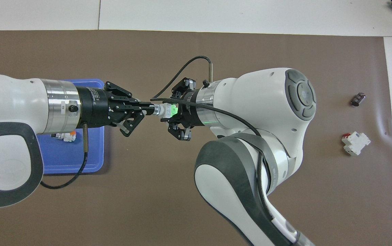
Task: Turn and place switch with both arms
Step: 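Open the right gripper while the left gripper pulls the switch away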
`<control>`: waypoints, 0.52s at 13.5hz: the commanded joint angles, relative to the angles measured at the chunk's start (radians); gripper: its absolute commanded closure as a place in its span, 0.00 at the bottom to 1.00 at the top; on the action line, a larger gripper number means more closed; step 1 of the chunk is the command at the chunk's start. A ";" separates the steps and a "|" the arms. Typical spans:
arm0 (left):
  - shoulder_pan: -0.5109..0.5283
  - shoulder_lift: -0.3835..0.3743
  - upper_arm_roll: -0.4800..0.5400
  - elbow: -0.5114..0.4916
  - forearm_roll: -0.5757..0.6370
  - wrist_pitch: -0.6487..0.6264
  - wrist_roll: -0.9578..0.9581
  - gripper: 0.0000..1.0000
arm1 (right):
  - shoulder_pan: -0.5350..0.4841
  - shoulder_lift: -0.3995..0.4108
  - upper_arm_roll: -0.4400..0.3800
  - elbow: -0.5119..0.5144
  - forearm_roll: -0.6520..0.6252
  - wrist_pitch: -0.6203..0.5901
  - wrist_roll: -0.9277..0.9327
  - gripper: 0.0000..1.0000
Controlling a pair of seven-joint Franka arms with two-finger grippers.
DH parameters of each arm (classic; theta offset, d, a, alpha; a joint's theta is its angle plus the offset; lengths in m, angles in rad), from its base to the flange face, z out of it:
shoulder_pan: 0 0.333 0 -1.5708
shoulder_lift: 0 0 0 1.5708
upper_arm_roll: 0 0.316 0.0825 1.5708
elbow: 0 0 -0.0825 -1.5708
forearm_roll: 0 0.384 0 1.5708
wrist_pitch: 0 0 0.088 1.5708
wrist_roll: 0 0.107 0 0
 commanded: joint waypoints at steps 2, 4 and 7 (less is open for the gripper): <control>0.012 -0.007 0.016 -0.020 0.079 0.027 -0.241 1.00 | -0.007 -0.021 0.007 -0.005 -0.013 -0.026 0.014 1.00; 0.032 -0.007 0.017 -0.021 0.082 0.027 -0.304 1.00 | -0.007 -0.021 0.006 -0.005 -0.013 -0.026 0.012 1.00; 0.036 -0.009 0.017 -0.023 0.082 0.027 -0.306 1.00 | -0.008 -0.021 0.006 -0.005 -0.013 -0.026 0.014 1.00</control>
